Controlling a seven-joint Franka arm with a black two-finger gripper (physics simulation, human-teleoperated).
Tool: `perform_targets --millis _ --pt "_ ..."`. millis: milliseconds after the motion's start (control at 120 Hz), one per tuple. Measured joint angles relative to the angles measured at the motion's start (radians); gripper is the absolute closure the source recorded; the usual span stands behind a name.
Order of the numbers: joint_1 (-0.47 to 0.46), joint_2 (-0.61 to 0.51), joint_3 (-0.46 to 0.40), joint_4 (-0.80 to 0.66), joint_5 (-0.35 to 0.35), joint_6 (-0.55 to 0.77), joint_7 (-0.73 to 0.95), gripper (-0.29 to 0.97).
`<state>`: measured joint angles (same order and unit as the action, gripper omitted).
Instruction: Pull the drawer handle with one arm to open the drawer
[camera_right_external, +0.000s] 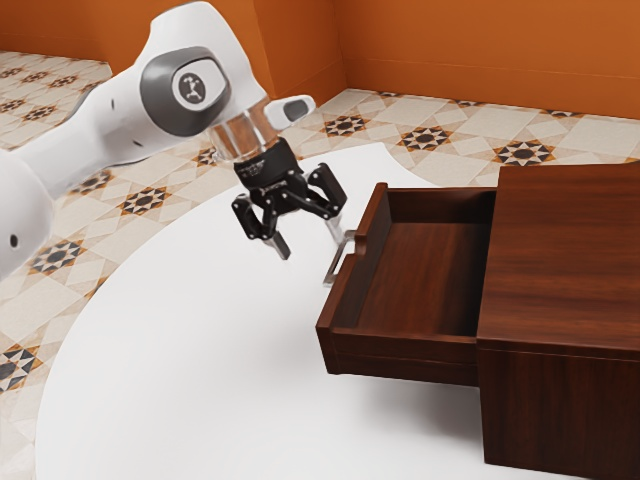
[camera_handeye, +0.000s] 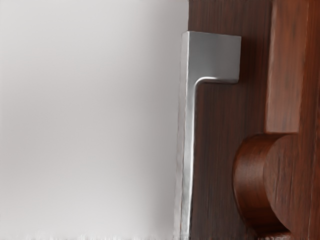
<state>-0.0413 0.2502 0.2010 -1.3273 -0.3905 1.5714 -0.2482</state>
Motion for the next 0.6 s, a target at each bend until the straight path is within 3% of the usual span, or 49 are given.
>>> perform_targets --millis 250,425,600 --pt "0.014 -0.128 -0.005 -0.004 0.024 -0.042 -0.012 0.01" --pt "0.018 -0.22 -0.038 -0.006 0.165 -0.067 0.047 0.01" --pt "0.006 -0.237 -0.053 -0.008 0.267 -0.083 0.12 0.0"
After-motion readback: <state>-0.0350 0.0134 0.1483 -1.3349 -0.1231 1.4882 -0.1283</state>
